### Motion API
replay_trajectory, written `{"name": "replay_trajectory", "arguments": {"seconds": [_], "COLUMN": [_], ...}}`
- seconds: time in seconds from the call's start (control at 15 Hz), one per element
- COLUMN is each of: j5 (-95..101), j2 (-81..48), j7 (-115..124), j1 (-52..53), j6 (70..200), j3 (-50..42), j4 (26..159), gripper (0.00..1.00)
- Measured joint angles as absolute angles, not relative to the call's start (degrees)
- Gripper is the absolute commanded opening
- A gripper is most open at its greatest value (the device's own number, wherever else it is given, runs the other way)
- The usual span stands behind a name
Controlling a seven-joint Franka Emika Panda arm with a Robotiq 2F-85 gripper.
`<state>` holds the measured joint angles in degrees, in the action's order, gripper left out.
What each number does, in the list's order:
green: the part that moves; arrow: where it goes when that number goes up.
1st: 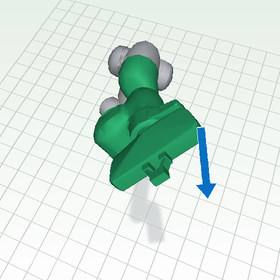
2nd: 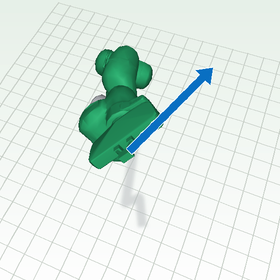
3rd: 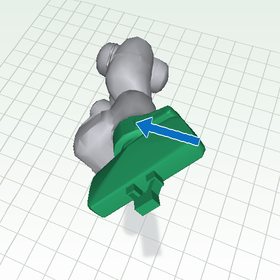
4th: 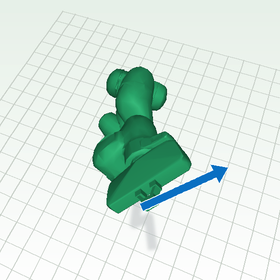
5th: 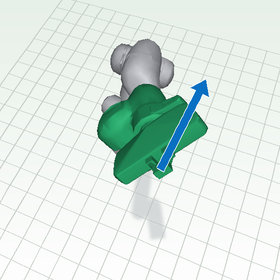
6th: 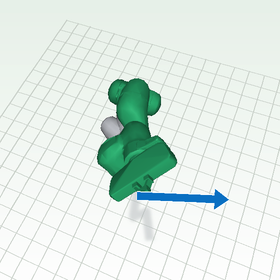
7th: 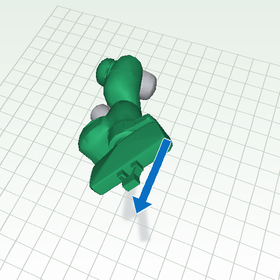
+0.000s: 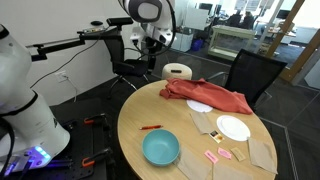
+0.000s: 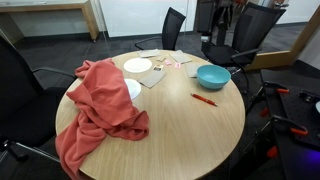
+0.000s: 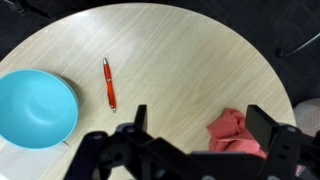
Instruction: Put the pen in the bowl
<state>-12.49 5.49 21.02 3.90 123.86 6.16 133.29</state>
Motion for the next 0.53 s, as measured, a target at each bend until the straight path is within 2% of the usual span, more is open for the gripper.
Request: {"name": "replay_trajectory", "arguments": {"seconds": [0.53], "j5": [-5.8], "j2": [-5.3], "j7": [32.1], "j1": [3.4], "j6": [134.5], "j3": [4.7], "j4": [134.3], "gripper": [1.00]}}
